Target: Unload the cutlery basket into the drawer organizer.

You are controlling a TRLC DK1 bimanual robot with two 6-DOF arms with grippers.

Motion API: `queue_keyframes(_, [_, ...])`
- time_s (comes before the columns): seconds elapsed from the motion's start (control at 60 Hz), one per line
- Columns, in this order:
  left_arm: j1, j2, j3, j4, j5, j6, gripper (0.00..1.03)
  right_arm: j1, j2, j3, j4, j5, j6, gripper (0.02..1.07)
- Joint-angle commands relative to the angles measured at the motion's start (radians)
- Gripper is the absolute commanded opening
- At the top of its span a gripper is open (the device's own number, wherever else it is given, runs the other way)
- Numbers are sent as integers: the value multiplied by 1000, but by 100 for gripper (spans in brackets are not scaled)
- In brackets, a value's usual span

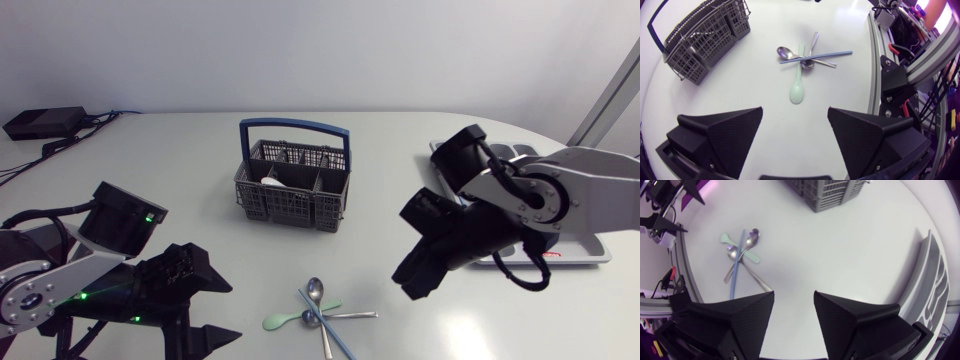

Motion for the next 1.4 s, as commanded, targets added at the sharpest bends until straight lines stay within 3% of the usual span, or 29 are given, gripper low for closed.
queue_keyframes(0.0, [-5,15,13,1,6,-21,91,93,-17,-22,-18,4,66,61])
queue_keyframes(0.183, [-7,14,8,1,6,-22,91,283,53,-14,-22,11,136,61])
queue_keyframes(0.467, [-8,9,5,1,6,-22,91,398,188,4,-1,32,141,61])
queue_keyframes(0.6, [-11,15,8,3,6,-22,91,418,236,18,19,34,147,60])
queue_keyframes(0.717, [-10,15,13,1,6,-22,91,425,262,25,42,34,145,48])
queue_keyframes(1.383, [-36,21,13,7,6,-27,91,458,380,65,82,70,142,48])
